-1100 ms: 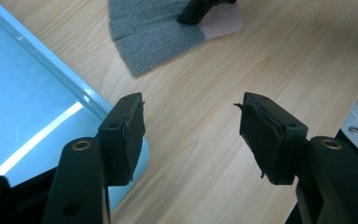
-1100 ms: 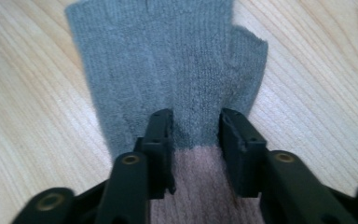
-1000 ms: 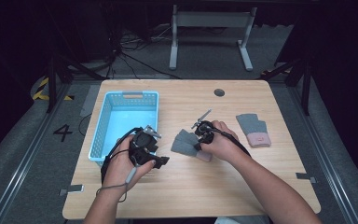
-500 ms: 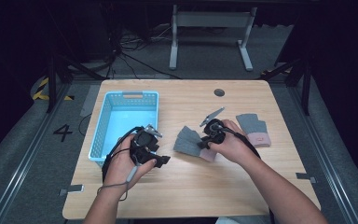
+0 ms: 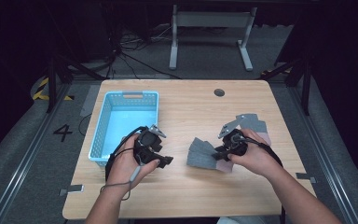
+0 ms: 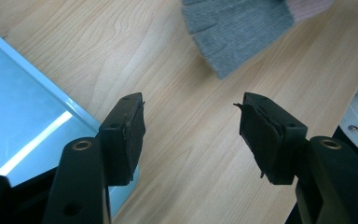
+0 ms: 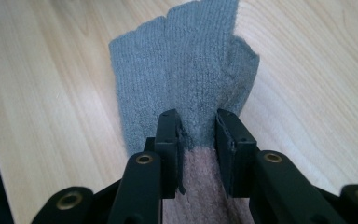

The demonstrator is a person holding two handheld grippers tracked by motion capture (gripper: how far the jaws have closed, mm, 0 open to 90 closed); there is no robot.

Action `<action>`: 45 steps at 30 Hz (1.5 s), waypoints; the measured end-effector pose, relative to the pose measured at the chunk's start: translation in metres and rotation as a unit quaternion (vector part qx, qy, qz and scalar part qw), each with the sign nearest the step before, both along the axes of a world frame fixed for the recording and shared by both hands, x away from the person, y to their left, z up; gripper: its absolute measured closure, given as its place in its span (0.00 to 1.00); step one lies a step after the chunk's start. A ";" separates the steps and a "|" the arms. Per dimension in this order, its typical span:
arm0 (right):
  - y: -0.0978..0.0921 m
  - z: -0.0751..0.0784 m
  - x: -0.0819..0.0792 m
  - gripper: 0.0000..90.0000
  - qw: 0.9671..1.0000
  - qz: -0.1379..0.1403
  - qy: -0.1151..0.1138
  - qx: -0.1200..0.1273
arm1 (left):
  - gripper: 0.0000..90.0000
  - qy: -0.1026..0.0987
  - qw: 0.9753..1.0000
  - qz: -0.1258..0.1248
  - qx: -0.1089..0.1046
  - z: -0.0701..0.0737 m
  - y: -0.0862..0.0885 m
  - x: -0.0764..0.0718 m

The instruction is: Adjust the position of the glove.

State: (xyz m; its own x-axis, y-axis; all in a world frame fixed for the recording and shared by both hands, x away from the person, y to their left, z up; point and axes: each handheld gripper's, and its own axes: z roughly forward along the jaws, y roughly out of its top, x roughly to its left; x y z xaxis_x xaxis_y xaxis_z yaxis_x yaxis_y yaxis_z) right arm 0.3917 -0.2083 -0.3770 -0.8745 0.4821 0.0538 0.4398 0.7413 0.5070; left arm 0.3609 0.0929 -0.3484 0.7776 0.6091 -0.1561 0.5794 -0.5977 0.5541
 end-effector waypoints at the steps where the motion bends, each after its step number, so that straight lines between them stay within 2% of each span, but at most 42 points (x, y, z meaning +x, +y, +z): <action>1: -0.003 0.000 -0.002 0.80 1.000 0.001 0.000 0.000 | 0.46 0.000 1.000 0.000 0.000 0.000 0.000 0.000; 5: -0.014 -0.003 -0.009 0.80 1.000 0.005 0.004 0.002 | 0.45 0.002 1.000 -0.002 0.003 -0.001 -0.002 0.000; 10: -0.018 -0.009 -0.012 0.80 1.000 0.011 0.004 0.004 | 0.45 0.002 1.000 -0.004 0.003 -0.001 -0.002 0.000; 16: -0.020 -0.017 -0.015 0.80 1.000 0.016 0.009 0.018 | 0.45 0.002 1.000 -0.005 0.003 -0.002 -0.003 0.000; 21: -0.016 -0.027 -0.017 0.80 0.999 0.030 0.019 0.011 | 0.46 0.003 1.000 -0.008 0.003 -0.002 -0.005 0.000; 27: -0.010 -0.036 -0.016 0.80 0.999 0.040 0.021 0.009 | 0.46 0.005 1.000 -0.011 0.005 -0.004 -0.006 0.001; 30: -0.006 -0.041 -0.015 0.82 0.999 0.050 0.020 0.007 | 0.46 0.006 1.000 -0.011 0.006 -0.004 -0.006 0.001; 32: -0.004 -0.045 -0.014 0.87 0.998 0.052 0.023 0.002 | 0.46 0.006 1.000 -0.010 0.006 -0.004 -0.006 0.001; 34: -0.004 -0.048 -0.013 0.86 0.998 0.051 0.022 -0.001 | 0.46 0.005 1.000 -0.010 0.004 -0.004 -0.006 0.001; 42: -0.008 -0.042 -0.015 0.84 0.999 0.044 0.007 0.010 | 0.46 0.004 1.000 -0.011 0.004 -0.004 -0.006 0.001; 45: -0.012 -0.034 -0.016 0.81 0.999 0.027 -0.001 0.021 | 0.46 0.004 1.000 -0.009 0.003 -0.003 -0.005 0.000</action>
